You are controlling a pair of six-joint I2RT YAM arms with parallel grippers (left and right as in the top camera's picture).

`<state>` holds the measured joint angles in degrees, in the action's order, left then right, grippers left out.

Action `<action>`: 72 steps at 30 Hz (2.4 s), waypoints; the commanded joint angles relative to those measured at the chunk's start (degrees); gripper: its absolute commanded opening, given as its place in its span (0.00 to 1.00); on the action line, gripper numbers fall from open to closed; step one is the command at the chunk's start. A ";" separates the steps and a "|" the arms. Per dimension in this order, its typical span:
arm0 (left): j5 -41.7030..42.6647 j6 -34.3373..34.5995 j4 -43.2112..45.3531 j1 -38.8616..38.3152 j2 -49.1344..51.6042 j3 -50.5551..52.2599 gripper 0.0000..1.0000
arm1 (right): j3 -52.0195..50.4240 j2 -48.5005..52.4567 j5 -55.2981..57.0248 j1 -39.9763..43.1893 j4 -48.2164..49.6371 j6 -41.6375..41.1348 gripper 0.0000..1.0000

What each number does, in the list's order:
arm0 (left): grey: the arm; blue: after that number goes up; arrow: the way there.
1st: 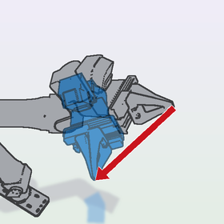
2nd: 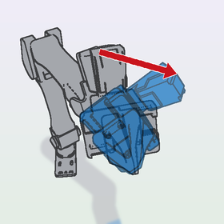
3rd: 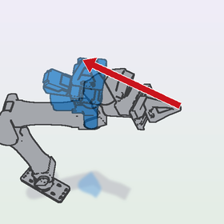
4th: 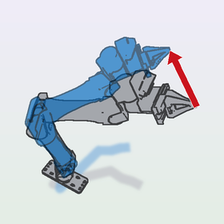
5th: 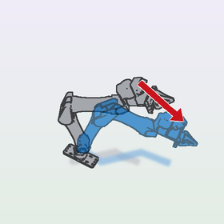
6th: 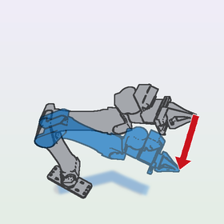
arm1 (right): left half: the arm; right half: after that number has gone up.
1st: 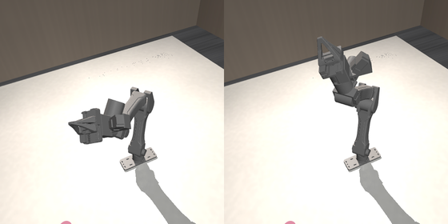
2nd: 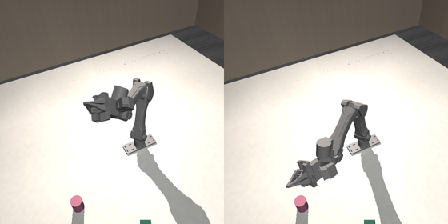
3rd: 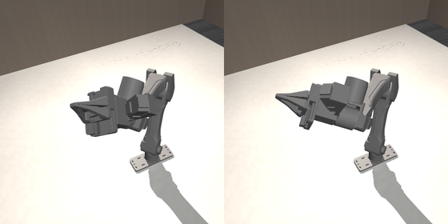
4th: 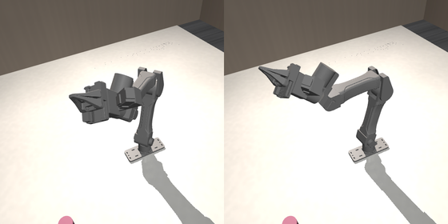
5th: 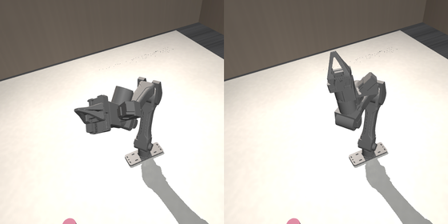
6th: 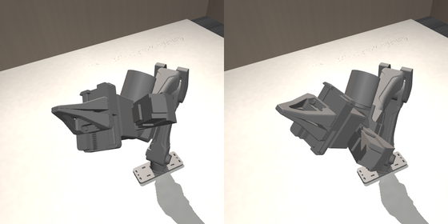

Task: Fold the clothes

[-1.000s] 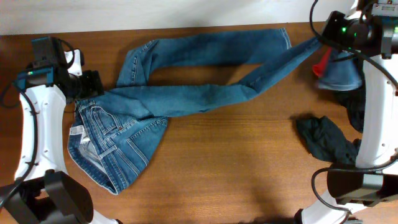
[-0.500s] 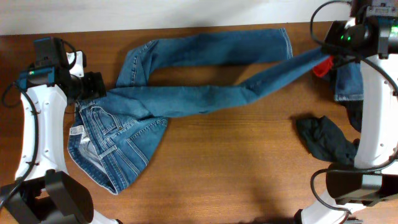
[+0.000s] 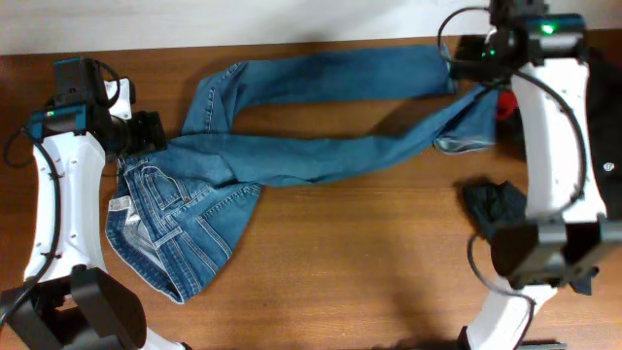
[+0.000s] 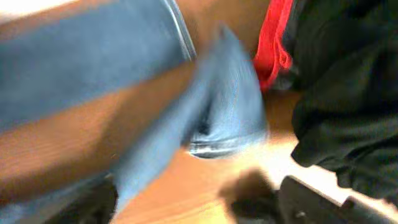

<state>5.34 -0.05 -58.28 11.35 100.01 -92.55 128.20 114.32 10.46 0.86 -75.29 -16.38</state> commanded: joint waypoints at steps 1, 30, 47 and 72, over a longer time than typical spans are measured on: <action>-0.20 -0.87 0.02 -0.24 -0.33 -0.13 0.78 | -0.11 3.19 0.96 1.22 -2.62 -0.57 0.92; -7.61 14.51 -3.85 3.26 -20.94 19.30 0.82 | -0.04 3.04 -7.28 -6.91 -11.72 3.58 0.98; 0.98 9.01 22.77 5.42 -5.68 40.79 0.87 | -0.04 3.04 -7.26 -6.88 -12.37 4.35 0.98; 8.39 -2.60 2.49 5.33 -29.55 -5.84 0.01 | -0.04 3.06 -7.23 -6.84 -12.00 4.33 0.98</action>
<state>19.68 0.16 -54.70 16.47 74.32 -87.11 127.61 118.78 3.51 -5.74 -87.39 -12.01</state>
